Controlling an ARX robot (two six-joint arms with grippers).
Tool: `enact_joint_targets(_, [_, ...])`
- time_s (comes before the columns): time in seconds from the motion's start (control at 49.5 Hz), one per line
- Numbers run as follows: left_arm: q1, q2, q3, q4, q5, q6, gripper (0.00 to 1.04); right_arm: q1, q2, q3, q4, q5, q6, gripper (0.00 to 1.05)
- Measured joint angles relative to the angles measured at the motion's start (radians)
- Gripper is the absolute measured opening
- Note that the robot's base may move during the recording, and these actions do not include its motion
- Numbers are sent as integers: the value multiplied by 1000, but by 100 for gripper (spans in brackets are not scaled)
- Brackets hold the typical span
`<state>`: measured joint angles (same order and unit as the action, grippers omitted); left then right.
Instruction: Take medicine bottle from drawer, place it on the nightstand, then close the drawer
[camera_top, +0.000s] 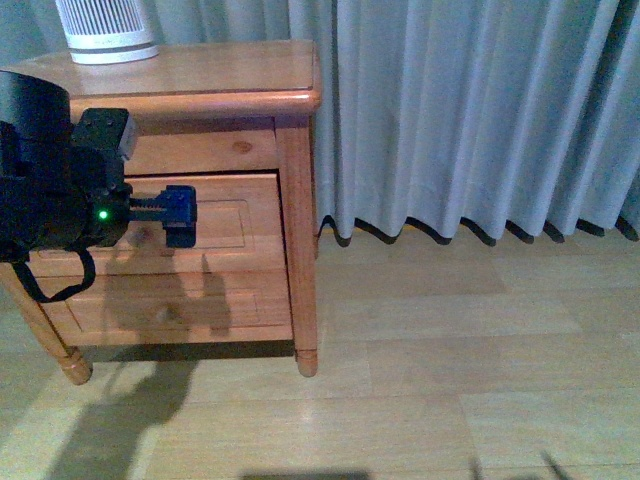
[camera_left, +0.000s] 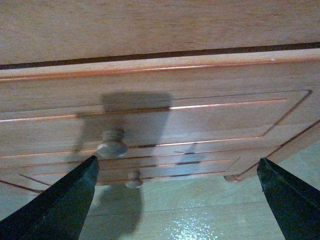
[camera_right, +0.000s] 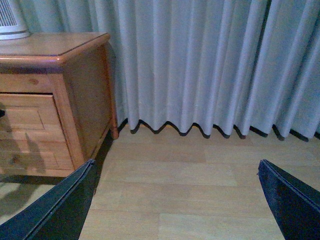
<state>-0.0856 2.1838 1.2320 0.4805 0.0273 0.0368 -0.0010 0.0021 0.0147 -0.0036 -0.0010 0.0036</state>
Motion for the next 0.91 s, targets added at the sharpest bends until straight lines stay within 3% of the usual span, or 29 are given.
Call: enact_joint_targets(0.909, [56,191,133,98,39,-42,98,0,0,0,0,0,0,98])
